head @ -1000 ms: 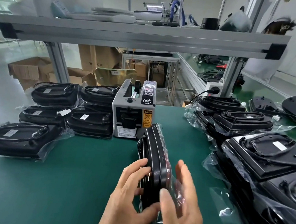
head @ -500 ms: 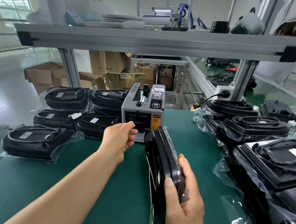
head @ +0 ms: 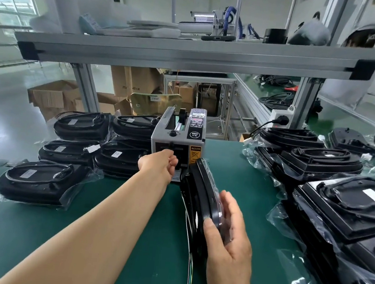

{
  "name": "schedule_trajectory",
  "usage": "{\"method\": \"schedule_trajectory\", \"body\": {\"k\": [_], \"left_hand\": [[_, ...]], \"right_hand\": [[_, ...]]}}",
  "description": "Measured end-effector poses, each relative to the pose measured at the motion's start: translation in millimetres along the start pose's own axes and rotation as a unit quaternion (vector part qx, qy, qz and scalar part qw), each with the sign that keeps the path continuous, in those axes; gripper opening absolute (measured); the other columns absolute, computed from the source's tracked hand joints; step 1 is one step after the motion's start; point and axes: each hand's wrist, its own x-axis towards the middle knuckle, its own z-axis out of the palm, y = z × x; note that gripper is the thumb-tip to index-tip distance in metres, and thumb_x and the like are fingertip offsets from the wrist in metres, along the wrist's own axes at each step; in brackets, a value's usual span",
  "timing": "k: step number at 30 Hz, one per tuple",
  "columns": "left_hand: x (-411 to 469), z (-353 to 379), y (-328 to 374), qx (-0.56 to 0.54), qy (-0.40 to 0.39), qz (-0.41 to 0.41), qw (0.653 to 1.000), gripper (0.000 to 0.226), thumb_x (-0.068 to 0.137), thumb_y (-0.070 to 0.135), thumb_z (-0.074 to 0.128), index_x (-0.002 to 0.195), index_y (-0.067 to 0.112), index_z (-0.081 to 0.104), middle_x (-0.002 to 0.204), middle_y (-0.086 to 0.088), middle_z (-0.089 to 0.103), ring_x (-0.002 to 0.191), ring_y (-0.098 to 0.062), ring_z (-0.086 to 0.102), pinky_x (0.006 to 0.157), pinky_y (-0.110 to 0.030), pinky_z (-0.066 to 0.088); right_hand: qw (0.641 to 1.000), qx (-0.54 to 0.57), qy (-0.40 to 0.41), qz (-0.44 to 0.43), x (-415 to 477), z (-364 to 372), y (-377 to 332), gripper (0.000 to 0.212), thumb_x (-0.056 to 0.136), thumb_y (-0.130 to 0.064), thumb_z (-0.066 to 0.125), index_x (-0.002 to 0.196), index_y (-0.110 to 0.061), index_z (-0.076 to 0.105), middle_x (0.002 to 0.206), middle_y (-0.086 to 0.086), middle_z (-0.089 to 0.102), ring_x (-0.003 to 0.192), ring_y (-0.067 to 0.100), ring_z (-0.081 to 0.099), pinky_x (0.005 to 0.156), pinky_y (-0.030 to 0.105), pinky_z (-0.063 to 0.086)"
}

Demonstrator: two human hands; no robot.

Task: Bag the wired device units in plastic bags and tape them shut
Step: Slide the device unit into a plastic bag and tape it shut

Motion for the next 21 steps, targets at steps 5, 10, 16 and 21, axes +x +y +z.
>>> {"method": "schedule_trajectory", "body": {"k": [5,10,16,21], "left_hand": [[-20.9,-9.1,-2.0,-0.011,-0.015,0.063,0.998,0.019,0.085,0.008,0.067,0.071,0.014,0.055,0.047,0.006,0.052,0.036,-0.003,0.046,0.037,-0.016,0.037],[-84.8,-53.6,-17.5,0.098,-0.285,0.087,0.95,0.028,0.085,0.016,0.071,0.058,0.022,0.066,0.06,0.004,0.052,0.045,-0.006,0.044,0.044,-0.016,0.04],[-116.4,-59.8,-22.2,0.271,-0.357,0.165,0.879,0.015,0.081,0.019,0.078,0.069,0.018,0.068,0.061,-0.003,0.049,0.054,-0.011,0.037,0.056,-0.022,0.033],[-105.3,-48.5,-16.0,0.373,-0.344,0.214,0.835,0.013,0.084,0.018,0.075,0.076,0.01,0.07,0.063,0.002,0.058,0.052,-0.005,0.042,0.053,-0.013,0.034]], "right_hand": [[1.0,0.0,-0.003,-0.002,4.2,-4.9,4.5,0.057,0.084,-0.034,0.062,0.14,-0.041,0.052,0.13,-0.027,0.062,0.123,-0.003,0.057,0.104,0.026,0.043],[1.0,0.015,-0.006,-0.005,7.2,-4.9,8.8,0.056,0.084,-0.03,0.063,0.139,-0.035,0.054,0.128,-0.02,0.066,0.122,0.003,0.06,0.107,0.036,0.047],[0.999,0.031,-0.022,-0.007,6.2,-6.3,11.7,0.057,0.084,-0.027,0.065,0.14,-0.029,0.054,0.136,-0.013,0.062,0.13,0.007,0.055,0.113,0.042,0.041],[0.998,0.059,-0.027,-0.001,7.5,-5.3,13.1,0.057,0.082,-0.029,0.067,0.138,-0.029,0.055,0.137,-0.01,0.062,0.131,0.009,0.054,0.114,0.043,0.039]]}}
